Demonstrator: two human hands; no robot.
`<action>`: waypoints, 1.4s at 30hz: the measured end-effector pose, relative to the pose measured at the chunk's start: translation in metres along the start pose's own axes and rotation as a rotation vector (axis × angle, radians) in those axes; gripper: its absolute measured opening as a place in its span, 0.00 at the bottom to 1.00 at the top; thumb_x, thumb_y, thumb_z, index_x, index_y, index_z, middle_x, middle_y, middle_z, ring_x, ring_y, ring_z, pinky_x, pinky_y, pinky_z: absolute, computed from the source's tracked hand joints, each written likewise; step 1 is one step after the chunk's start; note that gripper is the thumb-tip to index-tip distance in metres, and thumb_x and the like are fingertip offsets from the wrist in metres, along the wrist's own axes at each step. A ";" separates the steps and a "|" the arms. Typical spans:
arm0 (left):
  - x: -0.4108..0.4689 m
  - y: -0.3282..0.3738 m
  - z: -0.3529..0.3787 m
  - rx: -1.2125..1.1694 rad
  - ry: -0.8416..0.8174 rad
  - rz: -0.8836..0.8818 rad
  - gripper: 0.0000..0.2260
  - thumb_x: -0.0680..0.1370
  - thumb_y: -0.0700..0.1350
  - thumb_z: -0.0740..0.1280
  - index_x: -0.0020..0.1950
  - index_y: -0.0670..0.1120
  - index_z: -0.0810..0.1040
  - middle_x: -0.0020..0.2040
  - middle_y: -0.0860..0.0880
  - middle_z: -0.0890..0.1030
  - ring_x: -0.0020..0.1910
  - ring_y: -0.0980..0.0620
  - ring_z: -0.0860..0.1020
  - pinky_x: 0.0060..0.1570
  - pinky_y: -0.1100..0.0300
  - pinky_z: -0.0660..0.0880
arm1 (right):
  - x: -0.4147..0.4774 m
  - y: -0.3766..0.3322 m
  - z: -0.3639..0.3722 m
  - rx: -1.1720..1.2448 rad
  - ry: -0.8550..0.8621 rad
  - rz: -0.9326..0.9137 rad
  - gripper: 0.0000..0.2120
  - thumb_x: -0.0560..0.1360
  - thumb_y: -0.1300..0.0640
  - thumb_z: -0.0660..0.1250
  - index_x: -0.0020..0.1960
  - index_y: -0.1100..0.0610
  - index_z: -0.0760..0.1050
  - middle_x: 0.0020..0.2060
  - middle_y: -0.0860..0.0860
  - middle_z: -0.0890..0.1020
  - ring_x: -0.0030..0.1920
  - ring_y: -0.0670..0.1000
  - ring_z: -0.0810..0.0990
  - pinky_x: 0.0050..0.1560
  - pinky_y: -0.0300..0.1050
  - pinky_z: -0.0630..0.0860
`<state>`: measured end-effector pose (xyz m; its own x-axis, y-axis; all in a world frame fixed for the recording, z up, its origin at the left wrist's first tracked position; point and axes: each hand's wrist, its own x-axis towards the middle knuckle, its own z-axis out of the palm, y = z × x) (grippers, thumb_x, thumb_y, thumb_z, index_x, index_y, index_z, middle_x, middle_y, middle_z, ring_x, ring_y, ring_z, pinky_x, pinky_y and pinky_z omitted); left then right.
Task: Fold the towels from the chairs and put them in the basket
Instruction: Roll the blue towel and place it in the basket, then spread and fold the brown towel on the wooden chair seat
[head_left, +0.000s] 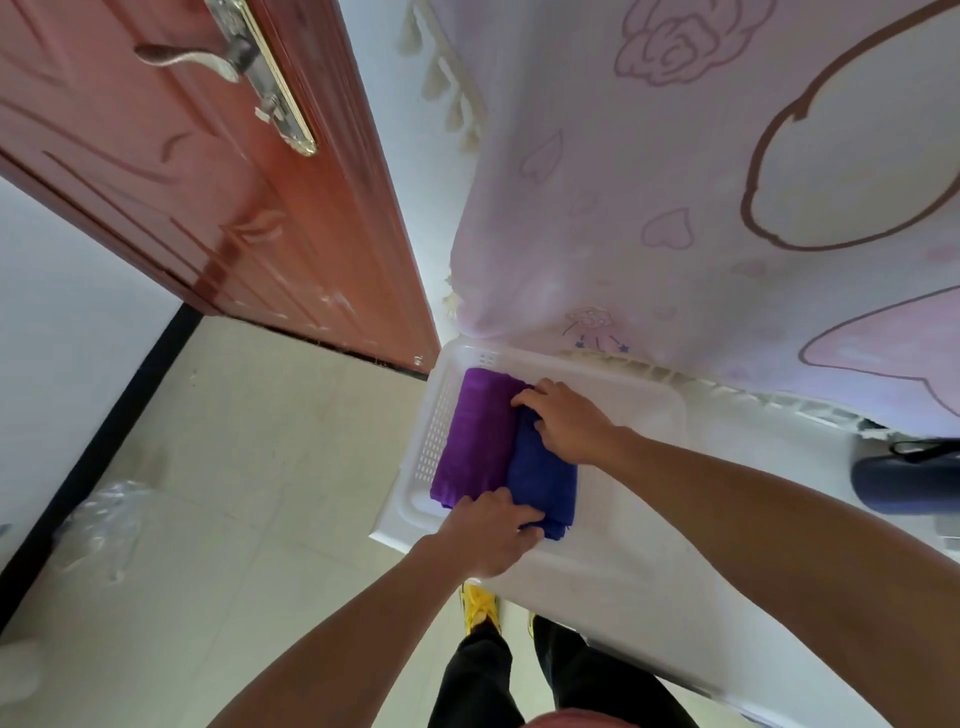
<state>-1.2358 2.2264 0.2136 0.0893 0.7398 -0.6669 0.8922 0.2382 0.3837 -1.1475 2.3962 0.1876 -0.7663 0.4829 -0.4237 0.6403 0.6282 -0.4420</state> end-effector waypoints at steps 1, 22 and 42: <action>-0.001 0.001 0.000 0.034 -0.012 0.004 0.20 0.81 0.59 0.50 0.71 0.57 0.67 0.63 0.46 0.71 0.61 0.45 0.71 0.62 0.47 0.67 | -0.005 0.001 -0.001 0.033 -0.002 0.002 0.25 0.77 0.66 0.57 0.72 0.51 0.66 0.63 0.54 0.70 0.62 0.55 0.69 0.59 0.48 0.69; -0.156 -0.048 0.009 -0.094 0.622 -0.537 0.12 0.80 0.50 0.58 0.60 0.51 0.76 0.57 0.51 0.79 0.57 0.48 0.77 0.54 0.56 0.72 | -0.060 -0.106 -0.052 -0.266 0.194 -0.327 0.12 0.79 0.57 0.58 0.59 0.55 0.75 0.51 0.51 0.81 0.50 0.55 0.80 0.48 0.50 0.77; -0.600 0.063 0.448 -0.689 0.723 -1.569 0.14 0.78 0.52 0.61 0.62 0.53 0.75 0.62 0.50 0.78 0.60 0.47 0.77 0.53 0.56 0.72 | -0.386 -0.548 0.286 -0.655 -0.196 -1.532 0.17 0.78 0.61 0.55 0.64 0.53 0.71 0.56 0.54 0.75 0.53 0.58 0.77 0.45 0.47 0.70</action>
<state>-1.0348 1.5156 0.3519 -0.8834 -0.3353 -0.3273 -0.3690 0.9284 0.0449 -1.1877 1.6911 0.3674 -0.5695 -0.8204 -0.0510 -0.8076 0.5699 -0.1517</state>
